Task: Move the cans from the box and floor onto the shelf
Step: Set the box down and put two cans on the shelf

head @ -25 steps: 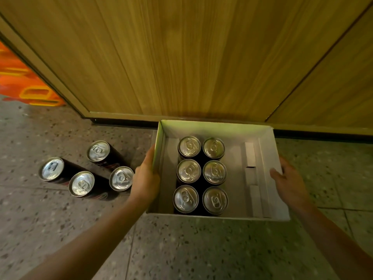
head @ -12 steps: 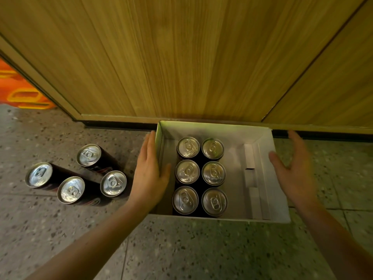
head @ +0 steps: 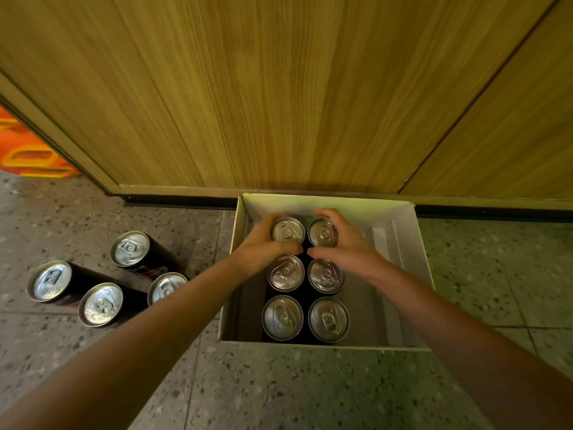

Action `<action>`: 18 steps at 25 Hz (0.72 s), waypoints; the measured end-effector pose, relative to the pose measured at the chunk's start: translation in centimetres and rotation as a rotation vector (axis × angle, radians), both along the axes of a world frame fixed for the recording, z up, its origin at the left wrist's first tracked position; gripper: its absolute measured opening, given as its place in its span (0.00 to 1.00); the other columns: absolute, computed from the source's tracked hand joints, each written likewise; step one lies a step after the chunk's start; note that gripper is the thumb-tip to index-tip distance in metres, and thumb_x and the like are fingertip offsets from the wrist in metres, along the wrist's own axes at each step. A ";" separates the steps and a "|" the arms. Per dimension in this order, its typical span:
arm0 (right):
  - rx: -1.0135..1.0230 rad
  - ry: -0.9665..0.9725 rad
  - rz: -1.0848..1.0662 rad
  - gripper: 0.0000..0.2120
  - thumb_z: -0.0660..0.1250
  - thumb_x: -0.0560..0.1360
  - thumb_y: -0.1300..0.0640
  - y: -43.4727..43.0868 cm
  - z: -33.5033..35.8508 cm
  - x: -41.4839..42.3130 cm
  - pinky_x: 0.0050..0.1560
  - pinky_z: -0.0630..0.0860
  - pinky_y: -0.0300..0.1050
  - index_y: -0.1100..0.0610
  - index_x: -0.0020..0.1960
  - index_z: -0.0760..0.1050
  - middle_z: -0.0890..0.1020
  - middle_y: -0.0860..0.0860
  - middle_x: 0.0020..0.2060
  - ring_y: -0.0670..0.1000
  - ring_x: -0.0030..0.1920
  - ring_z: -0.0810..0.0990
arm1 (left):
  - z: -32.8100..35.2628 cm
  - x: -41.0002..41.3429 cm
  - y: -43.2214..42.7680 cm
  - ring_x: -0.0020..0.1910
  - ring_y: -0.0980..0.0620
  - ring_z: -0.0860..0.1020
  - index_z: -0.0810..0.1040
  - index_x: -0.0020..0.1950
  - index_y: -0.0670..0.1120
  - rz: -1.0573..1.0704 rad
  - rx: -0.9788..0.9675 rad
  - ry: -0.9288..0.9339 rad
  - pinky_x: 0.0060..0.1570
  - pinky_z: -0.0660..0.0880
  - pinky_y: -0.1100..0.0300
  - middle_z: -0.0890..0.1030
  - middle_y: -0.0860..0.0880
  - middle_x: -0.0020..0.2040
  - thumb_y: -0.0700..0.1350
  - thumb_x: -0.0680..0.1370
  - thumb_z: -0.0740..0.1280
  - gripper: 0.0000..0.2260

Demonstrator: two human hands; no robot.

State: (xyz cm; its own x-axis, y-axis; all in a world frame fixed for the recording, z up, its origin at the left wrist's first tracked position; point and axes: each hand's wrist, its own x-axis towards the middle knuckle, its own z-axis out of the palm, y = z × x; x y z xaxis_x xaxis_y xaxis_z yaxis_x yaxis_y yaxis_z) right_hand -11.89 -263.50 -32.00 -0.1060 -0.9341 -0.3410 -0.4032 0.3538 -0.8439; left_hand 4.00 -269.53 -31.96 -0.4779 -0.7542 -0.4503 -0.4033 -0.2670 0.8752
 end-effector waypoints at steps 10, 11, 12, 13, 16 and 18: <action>-0.206 -0.039 -0.139 0.24 0.77 0.62 0.58 -1.6 -2.0 -1.0 0.48 0.73 0.35 0.52 0.53 0.70 0.78 0.44 0.45 0.44 0.48 0.77 | -1.6 -0.6 -0.8 0.49 0.60 0.76 0.66 0.62 0.45 0.032 -0.215 0.027 0.44 0.75 0.72 0.76 0.54 0.51 0.43 0.66 0.75 0.28; -0.213 -0.047 -0.134 0.24 0.77 0.61 0.58 -1.6 -2.1 -1.0 0.48 0.73 0.34 0.52 0.53 0.70 0.78 0.43 0.45 0.42 0.48 0.77 | -1.5 -0.6 -1.0 0.48 0.61 0.75 0.65 0.62 0.45 0.023 -0.191 0.035 0.42 0.75 0.74 0.75 0.55 0.50 0.41 0.66 0.76 0.30; -0.217 -0.049 -0.135 0.24 0.78 0.61 0.58 -1.6 -2.3 -1.0 0.47 0.72 0.33 0.52 0.53 0.71 0.78 0.43 0.45 0.41 0.47 0.77 | -1.5 -0.5 -1.2 0.48 0.61 0.75 0.65 0.62 0.45 0.014 -0.177 0.035 0.41 0.74 0.75 0.75 0.56 0.50 0.40 0.65 0.76 0.30; -0.230 -0.057 -0.144 0.23 0.78 0.61 0.57 -1.7 -2.4 -0.9 0.48 0.73 0.34 0.52 0.53 0.72 0.79 0.43 0.45 0.41 0.47 0.78 | -1.6 -0.5 -1.4 0.47 0.61 0.75 0.66 0.62 0.44 0.003 -0.179 0.028 0.41 0.74 0.76 0.75 0.56 0.49 0.40 0.65 0.76 0.30; -0.283 -0.055 -0.193 0.20 0.77 0.61 0.55 -1.7 -1.9 -0.9 0.47 0.75 0.38 0.53 0.50 0.76 0.82 0.45 0.43 0.45 0.47 0.80 | -1.3 -0.6 -1.4 0.47 0.60 0.76 0.70 0.60 0.44 0.014 -0.262 0.011 0.42 0.74 0.76 0.78 0.54 0.48 0.41 0.64 0.77 0.27; -0.318 -0.042 -0.220 0.19 0.77 0.61 0.54 -1.6 -0.5 -1.1 0.46 0.76 0.37 0.56 0.50 0.78 0.83 0.47 0.43 0.45 0.46 0.81 | -0.1 -0.6 -1.3 0.46 0.61 0.78 0.74 0.57 0.44 0.058 -0.299 0.038 0.42 0.75 0.75 0.80 0.52 0.48 0.42 0.63 0.78 0.25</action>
